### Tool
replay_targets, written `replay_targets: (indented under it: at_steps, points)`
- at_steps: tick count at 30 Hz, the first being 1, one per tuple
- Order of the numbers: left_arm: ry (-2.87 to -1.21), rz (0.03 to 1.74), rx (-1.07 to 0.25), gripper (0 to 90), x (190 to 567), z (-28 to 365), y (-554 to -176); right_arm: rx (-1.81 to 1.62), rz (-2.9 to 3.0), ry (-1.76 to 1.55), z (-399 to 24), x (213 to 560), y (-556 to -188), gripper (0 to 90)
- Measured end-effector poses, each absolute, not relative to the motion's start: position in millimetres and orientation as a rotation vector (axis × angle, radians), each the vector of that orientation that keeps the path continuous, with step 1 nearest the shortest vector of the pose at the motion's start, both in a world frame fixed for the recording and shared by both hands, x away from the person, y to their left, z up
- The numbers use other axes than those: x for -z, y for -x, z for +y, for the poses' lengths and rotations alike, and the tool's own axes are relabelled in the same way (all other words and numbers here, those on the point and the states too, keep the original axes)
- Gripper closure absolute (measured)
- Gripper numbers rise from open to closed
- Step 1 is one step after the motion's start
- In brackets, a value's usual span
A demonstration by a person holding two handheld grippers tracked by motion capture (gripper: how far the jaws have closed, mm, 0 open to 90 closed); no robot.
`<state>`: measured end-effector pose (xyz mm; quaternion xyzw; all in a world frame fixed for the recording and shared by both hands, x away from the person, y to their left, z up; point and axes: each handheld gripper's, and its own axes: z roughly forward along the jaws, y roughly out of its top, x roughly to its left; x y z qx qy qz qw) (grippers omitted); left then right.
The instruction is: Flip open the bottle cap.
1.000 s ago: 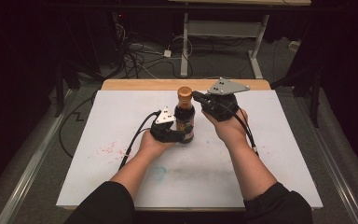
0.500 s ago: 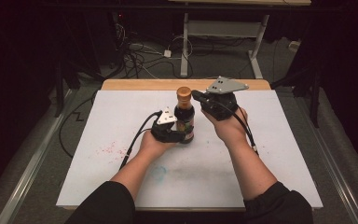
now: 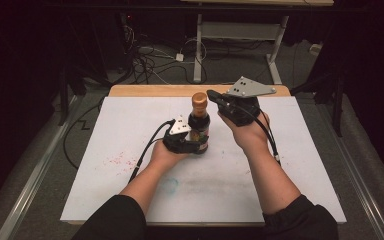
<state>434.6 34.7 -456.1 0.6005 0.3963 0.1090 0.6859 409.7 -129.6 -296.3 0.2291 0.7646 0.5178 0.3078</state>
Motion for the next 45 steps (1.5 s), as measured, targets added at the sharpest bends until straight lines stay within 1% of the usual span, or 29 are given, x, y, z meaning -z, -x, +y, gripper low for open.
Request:
replay_targets:
  at_steps: [8,14,29,45]
  points:
    - [-1.352,0.889,-0.242,28.0,456,35,-434,-1.342,2.068,-0.642,-135,313,-415,90.0]
    - [-1.352,0.892,-0.24,27.9,456,35,-434,-1.328,2.086,-0.642,-133,319,-416,90.0]
    - [-1.345,0.899,-0.237,28.1,456,35,-435,-1.274,2.089,-0.603,-125,314,-415,90.0]
    - [-1.352,0.886,-0.231,28.1,456,35,-434,-1.325,2.076,-0.626,-125,312,-416,90.0]
